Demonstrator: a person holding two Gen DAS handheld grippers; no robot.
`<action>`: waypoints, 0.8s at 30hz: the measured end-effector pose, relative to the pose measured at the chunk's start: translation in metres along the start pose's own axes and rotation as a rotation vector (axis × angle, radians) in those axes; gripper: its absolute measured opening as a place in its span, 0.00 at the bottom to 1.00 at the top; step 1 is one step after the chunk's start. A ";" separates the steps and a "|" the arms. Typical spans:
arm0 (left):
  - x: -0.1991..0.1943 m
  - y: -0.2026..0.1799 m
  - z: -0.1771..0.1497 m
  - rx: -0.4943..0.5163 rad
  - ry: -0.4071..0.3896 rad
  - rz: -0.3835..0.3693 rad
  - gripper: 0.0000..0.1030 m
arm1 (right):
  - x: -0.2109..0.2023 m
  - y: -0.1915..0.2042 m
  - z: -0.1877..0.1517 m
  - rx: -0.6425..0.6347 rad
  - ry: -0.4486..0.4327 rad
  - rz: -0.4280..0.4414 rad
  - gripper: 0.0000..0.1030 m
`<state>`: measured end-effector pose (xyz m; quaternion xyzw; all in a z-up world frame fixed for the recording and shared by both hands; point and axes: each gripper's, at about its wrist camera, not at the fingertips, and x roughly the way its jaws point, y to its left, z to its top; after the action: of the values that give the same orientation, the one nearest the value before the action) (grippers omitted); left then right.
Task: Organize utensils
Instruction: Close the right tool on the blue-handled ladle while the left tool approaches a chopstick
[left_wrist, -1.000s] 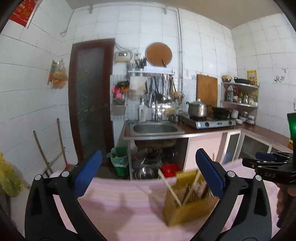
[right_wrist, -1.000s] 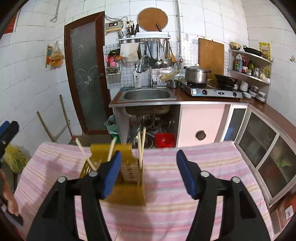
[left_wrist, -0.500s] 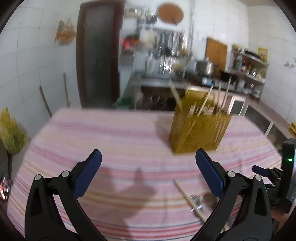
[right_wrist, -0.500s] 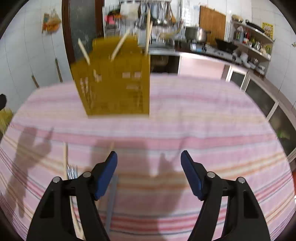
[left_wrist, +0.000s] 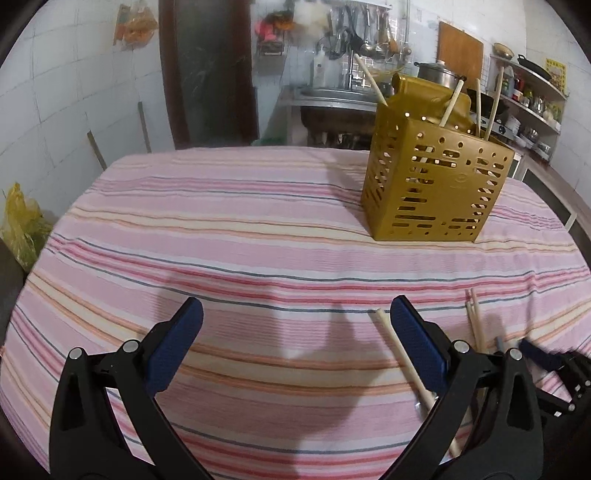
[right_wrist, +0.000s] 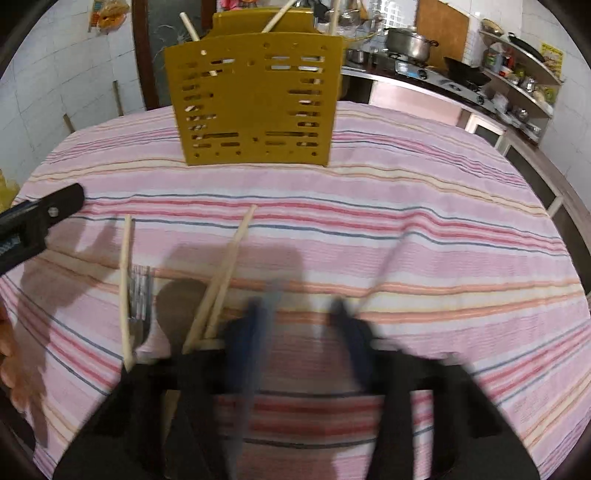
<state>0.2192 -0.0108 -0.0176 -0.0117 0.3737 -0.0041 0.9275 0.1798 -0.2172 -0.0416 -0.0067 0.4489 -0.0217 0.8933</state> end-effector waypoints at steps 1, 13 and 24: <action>0.003 -0.002 0.000 -0.005 0.008 -0.001 0.95 | 0.001 0.002 0.001 -0.004 0.004 0.007 0.17; 0.027 -0.026 -0.008 0.017 0.091 0.011 0.95 | 0.008 -0.047 0.013 0.057 0.004 0.062 0.09; 0.046 -0.035 -0.009 -0.067 0.204 -0.038 0.59 | 0.015 -0.051 0.012 0.057 -0.018 0.066 0.09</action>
<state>0.2461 -0.0471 -0.0550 -0.0491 0.4658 -0.0103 0.8835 0.1967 -0.2686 -0.0446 0.0337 0.4400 -0.0049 0.8973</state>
